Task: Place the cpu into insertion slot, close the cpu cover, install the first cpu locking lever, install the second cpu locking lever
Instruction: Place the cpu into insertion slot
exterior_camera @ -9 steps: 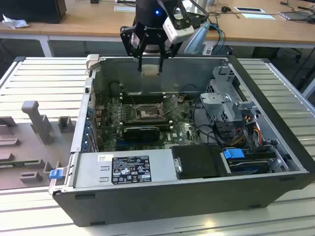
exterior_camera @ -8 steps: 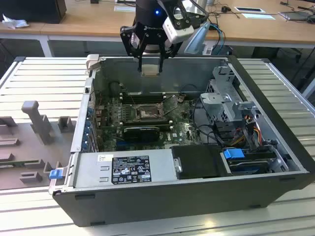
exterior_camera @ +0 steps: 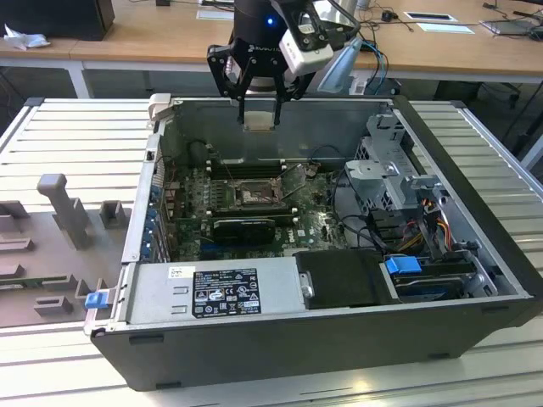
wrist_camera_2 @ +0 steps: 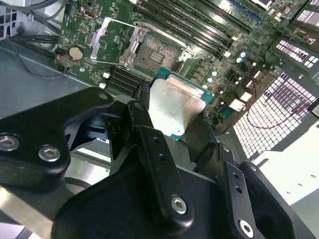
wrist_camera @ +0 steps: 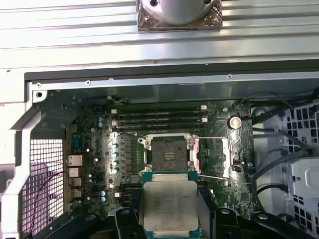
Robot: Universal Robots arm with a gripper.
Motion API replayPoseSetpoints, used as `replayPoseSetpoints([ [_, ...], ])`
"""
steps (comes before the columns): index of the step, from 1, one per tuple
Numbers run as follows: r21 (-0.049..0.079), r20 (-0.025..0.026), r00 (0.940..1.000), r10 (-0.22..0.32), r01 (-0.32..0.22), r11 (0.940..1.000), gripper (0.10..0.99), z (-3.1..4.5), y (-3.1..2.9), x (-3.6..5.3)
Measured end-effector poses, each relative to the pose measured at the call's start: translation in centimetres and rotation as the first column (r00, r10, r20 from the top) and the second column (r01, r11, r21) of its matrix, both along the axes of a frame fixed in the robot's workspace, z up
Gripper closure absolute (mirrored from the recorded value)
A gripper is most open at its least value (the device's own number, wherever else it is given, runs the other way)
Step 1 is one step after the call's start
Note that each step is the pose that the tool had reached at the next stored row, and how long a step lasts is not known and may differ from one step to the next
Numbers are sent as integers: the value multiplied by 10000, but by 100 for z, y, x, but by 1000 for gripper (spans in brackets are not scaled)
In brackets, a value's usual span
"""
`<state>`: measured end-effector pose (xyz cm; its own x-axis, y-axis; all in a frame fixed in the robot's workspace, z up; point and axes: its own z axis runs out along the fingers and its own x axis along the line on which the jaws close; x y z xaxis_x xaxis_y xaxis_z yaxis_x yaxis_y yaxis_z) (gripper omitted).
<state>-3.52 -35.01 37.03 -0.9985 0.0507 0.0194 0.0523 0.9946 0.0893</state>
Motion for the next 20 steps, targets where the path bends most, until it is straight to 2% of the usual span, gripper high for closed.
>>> replayPoseSetpoints([
  [20, 0, 0, 9983, -591, 591, 9983, 557, -4, 0, 0],
])
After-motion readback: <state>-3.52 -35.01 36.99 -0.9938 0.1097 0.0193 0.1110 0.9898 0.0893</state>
